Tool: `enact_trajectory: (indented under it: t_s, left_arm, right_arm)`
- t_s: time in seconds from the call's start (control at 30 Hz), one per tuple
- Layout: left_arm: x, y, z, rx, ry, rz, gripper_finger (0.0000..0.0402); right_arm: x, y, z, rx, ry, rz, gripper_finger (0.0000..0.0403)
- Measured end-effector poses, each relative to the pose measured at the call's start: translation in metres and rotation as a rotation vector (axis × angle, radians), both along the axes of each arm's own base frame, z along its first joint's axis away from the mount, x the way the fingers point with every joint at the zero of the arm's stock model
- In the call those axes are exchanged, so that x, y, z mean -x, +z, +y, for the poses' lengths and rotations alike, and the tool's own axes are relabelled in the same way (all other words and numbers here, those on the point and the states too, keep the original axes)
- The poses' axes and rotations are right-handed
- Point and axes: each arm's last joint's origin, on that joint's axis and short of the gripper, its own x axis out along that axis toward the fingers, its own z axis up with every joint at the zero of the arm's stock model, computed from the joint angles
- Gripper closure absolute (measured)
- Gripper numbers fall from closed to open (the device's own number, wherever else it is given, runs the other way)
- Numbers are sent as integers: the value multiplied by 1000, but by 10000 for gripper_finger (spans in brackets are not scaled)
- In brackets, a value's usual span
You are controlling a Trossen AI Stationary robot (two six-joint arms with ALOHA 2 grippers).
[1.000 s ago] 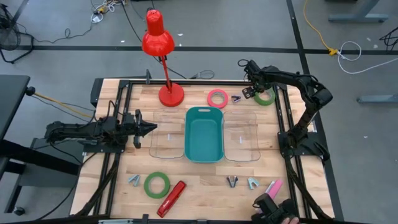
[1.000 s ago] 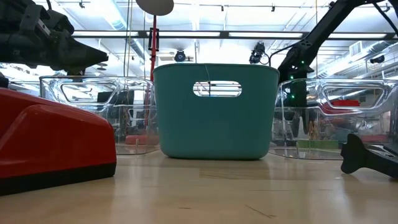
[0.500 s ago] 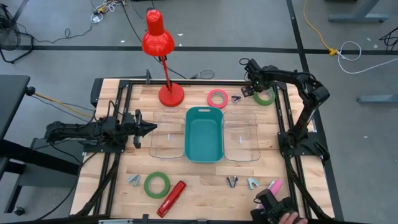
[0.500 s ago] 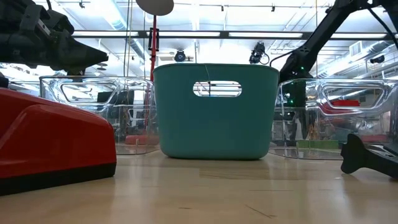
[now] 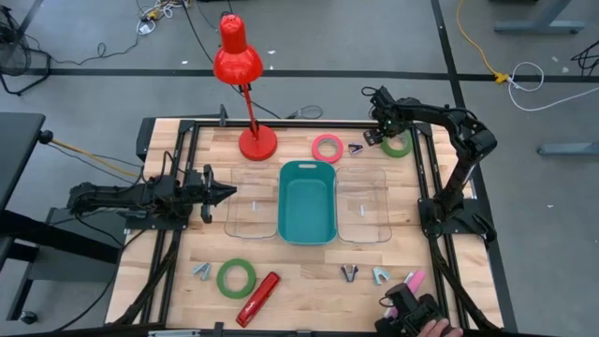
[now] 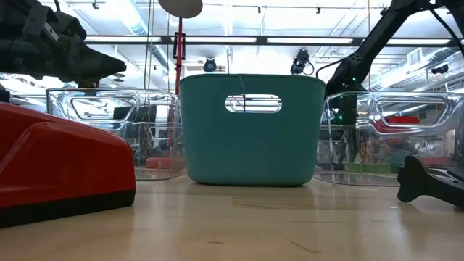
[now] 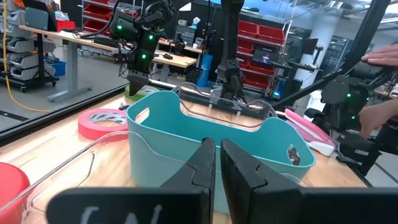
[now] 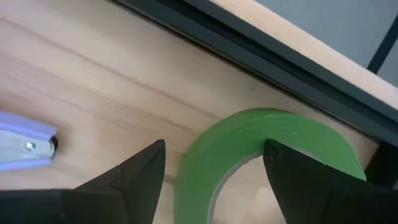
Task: Pick and place Stapler, Stapler remover, tape
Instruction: Put the top green tape into the green bin
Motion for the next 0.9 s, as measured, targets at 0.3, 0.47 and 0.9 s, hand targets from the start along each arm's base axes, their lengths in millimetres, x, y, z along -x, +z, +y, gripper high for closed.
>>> enact_trajectory:
  t_s: [0.3, 0.47, 0.9]
  left_arm:
    - [0, 0, 0, 0, 0, 0, 374]
    - [0, 0, 0, 0, 0, 0, 374]
    - [0, 0, 0, 0, 0, 0, 374]
  right_arm:
    - [-1, 0, 1, -18, 244, 9, 135]
    - [0, 0, 3, -25, 293, 59, 135]
    - [7, 10, 19, -127, 227, 86, 135]
